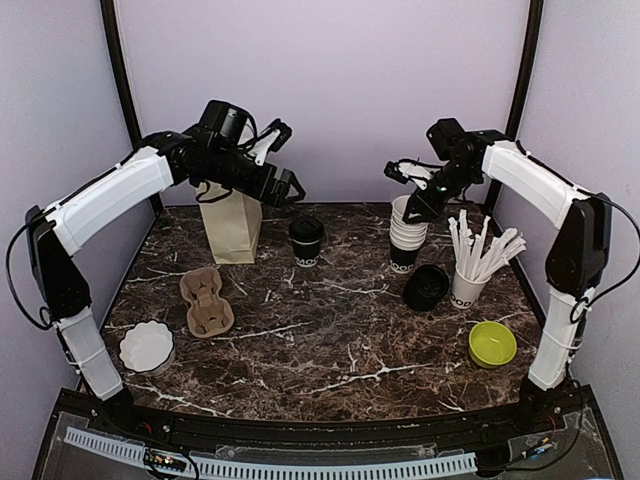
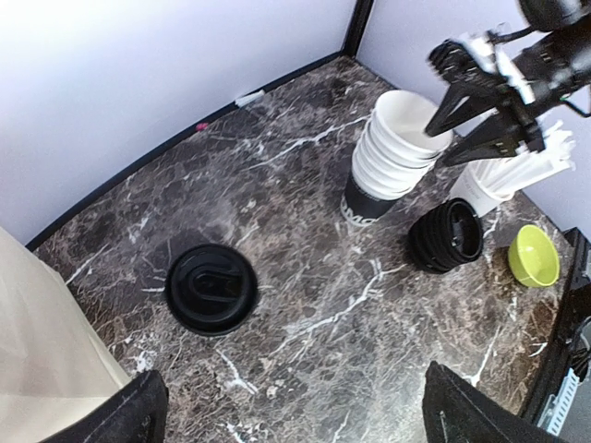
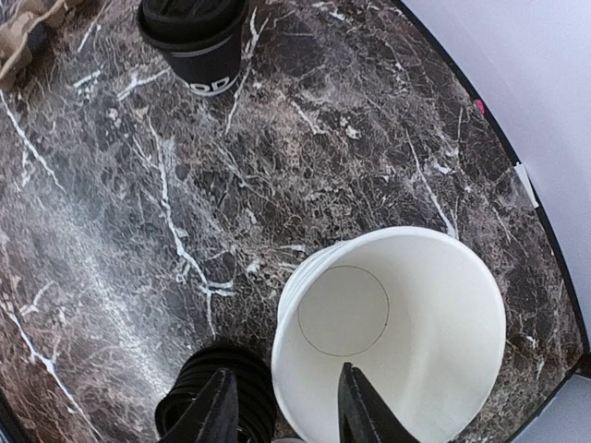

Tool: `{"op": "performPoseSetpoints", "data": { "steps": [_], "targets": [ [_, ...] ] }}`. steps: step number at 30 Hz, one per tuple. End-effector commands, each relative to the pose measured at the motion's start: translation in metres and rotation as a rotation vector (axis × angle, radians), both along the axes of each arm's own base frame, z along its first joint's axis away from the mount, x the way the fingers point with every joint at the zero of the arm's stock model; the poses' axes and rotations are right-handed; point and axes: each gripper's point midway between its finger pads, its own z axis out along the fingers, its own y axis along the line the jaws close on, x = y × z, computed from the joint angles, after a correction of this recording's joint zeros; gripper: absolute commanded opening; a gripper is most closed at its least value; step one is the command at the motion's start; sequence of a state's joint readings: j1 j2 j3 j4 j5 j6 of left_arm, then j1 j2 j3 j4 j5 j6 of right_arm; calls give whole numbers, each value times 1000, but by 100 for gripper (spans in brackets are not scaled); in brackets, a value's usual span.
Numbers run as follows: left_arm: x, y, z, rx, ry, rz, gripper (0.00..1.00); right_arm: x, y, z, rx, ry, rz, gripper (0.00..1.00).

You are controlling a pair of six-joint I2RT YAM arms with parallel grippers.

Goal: Pack the takeout coffee

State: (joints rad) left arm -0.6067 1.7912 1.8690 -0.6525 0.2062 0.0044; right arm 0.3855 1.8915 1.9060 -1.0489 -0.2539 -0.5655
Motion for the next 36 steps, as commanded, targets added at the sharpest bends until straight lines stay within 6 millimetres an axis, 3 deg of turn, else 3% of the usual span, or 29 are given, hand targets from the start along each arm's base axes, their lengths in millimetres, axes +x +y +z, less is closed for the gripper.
{"op": "performPoseSetpoints", "data": {
  "steps": [1, 5, 12, 25, 36],
  "targets": [
    [-20, -11, 39, -182, -84, -80, 98, 7, 2, -8, -40, -12, 11, 32],
    [-20, -6, 34, -164, -67, -58, 92, 9, 4, -12, -45, 0, 12, 19],
    [-21, -7, 18, -146, -15, -58, 89, 8, 5, -13, -41, 11, 14, 6],
    [-26, -10, 13, -151, 19, -75, 88, 10, 21, 1, 18, -23, 48, 0],
    [-28, 0, 9, -110, 18, -45, 87, 29, 72, 4, 57, -65, 121, 0]
  ]
}}
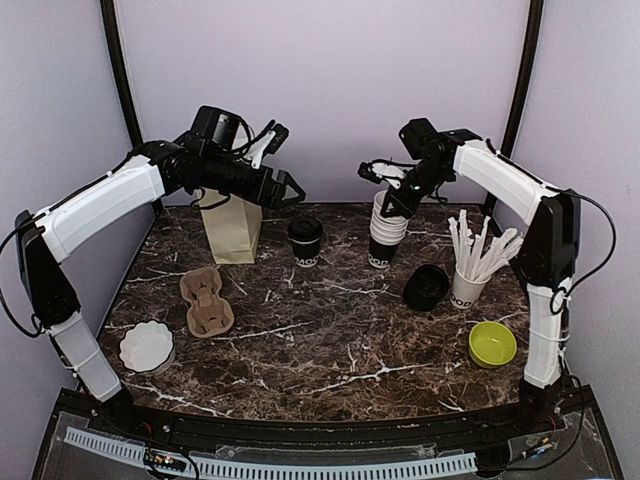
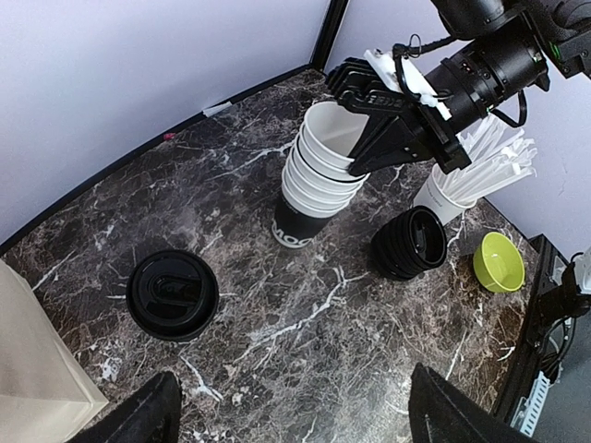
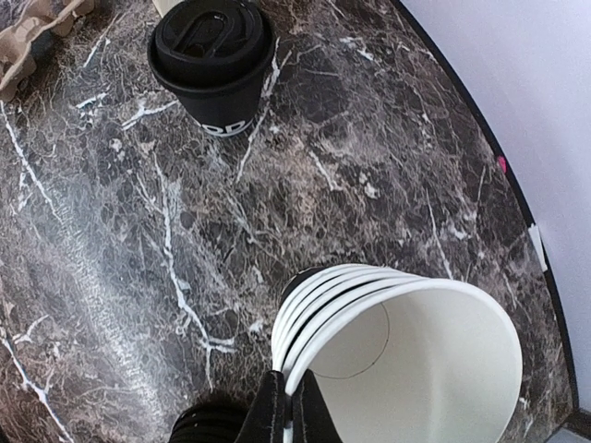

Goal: Pack the takeout coffee

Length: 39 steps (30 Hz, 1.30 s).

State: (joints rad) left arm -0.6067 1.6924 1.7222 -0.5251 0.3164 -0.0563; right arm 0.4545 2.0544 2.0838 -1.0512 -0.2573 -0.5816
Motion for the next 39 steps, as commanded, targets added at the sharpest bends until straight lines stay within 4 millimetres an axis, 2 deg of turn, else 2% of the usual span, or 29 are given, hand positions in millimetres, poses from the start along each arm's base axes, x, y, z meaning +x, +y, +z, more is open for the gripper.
{"op": "performPoseSetpoints", "data": {
  "steps": [1, 3, 8, 11, 21, 27, 35, 39],
  "targets": [
    [-6, 8, -4, 21, 10, 11, 87, 9, 29, 14, 56, -42, 41, 0],
    [-7, 9, -4, 22, 8, 16, 87, 10, 34, 12, 50, -44, 46, 0],
    [-9, 12, -5, 25, 10, 22, 87, 9, 37, 15, 52, -45, 31, 18],
    [-10, 13, -5, 23, 9, 25, 87, 6, 37, 20, 69, -49, 29, 20],
    [-10, 11, -8, 19, 28, 21, 87, 4, 38, 22, 75, -44, 34, 3],
    [-12, 14, -8, 27, 21, 25, 87, 8, 36, 44, 80, -111, 28, 0],
    [-11, 16, -12, 39, 24, 34, 87, 3, 34, 88, 84, -245, 31, 0],
    [-10, 17, -13, 44, 23, 38, 87, -3, 36, 89, 78, -246, 44, 0]
  ]
}}
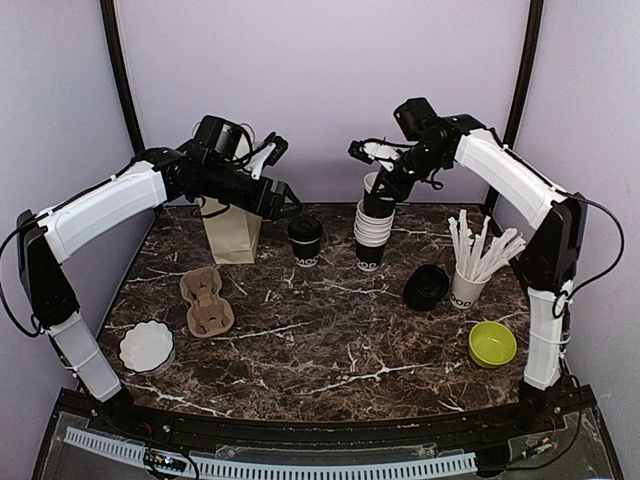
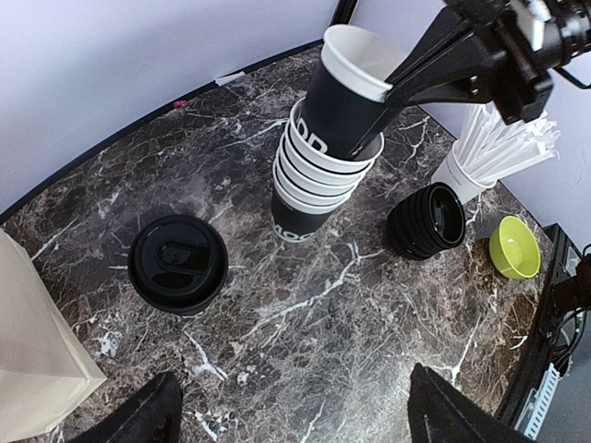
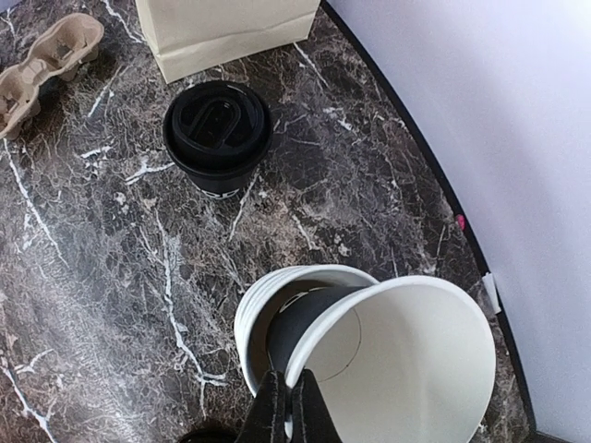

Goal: Pack the takeout coffee

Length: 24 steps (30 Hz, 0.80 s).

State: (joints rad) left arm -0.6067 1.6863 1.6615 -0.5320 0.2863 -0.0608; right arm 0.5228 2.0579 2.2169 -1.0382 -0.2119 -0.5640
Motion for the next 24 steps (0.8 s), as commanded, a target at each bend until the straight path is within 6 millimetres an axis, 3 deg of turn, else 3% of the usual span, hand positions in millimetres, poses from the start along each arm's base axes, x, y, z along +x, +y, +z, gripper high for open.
{"op": "performPoseSetpoints", "data": {
  "steps": [1, 6, 10, 19, 21, 24],
  "targets": [
    [-8, 9, 12, -3, -19, 11, 87, -6, 4, 39, 34, -104, 17, 0],
    [-9, 9, 13, -9, -14, 11, 87, -12, 10, 46, 34, -123, 32, 0],
    [-10, 11, 16, -5, -21, 16, 87, -25, 10, 70, 54, -168, 48, 0],
    [-6, 24, 25, 35, -64, 66, 87, -77, 8, 127, 168, -228, 145, 0],
    [-2, 30, 27, 57, -82, 97, 90, -97, 14, 129, 199, -199, 216, 0],
    [5, 40, 33, 78, -113, 162, 98, -132, 28, 109, 221, -147, 339, 0]
  ]
}}
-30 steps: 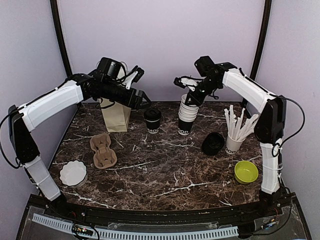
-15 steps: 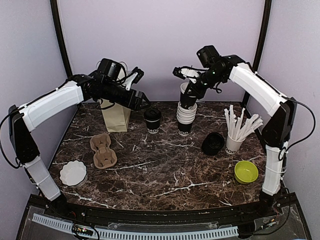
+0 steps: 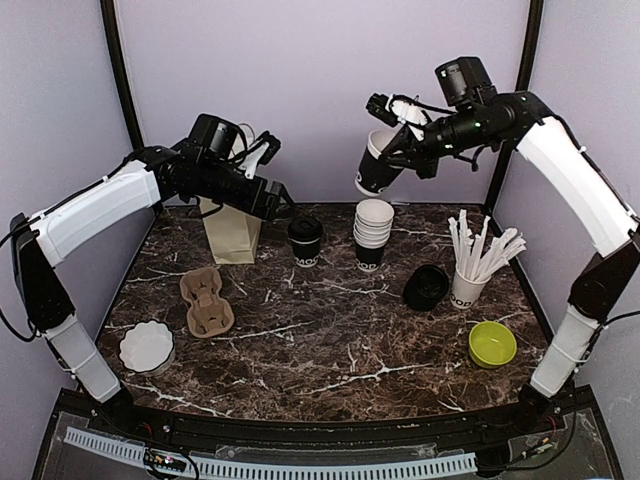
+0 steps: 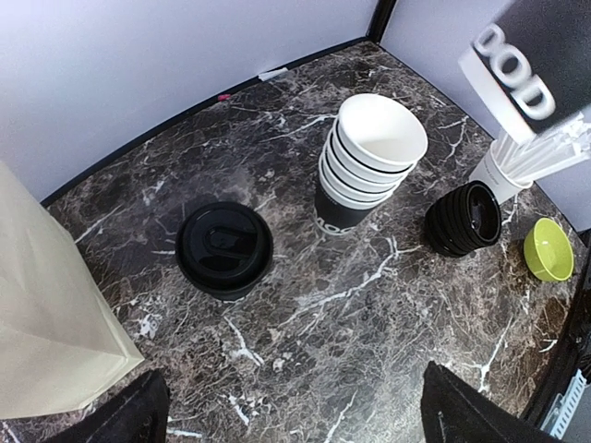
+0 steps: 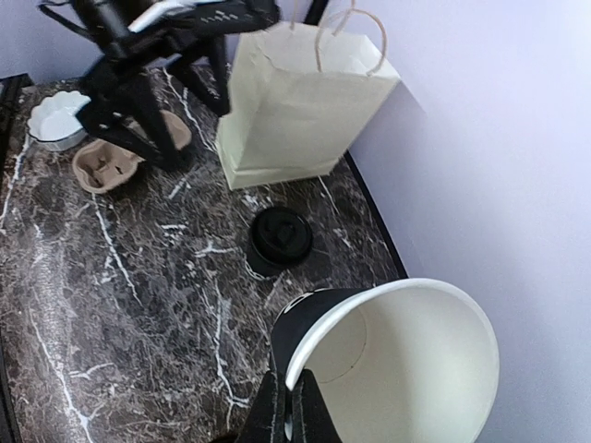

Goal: Pack the takeout coffee

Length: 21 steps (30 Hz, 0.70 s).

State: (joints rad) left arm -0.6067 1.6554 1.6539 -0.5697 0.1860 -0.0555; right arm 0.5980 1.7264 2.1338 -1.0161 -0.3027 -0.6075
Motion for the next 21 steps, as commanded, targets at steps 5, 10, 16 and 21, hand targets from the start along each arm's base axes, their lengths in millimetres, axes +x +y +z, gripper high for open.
{"op": "performPoseSetpoints", "data": {
  "steps": [5, 10, 16, 21],
  "targets": [
    [8, 30, 40, 31, -132, 133, 99, -92, 48, -91, -92, 191, 343, 0],
    [9, 31, 38, 39, -151, 131, 98, -121, 70, -156, -198, 261, 394, 0],
    [10, 31, 30, 49, -140, 131, 96, -147, 98, -209, -307, 262, 443, 0],
    [9, 31, 24, 59, -135, 121, 96, -160, 105, -242, -379, 253, 462, 0]
  ]
}}
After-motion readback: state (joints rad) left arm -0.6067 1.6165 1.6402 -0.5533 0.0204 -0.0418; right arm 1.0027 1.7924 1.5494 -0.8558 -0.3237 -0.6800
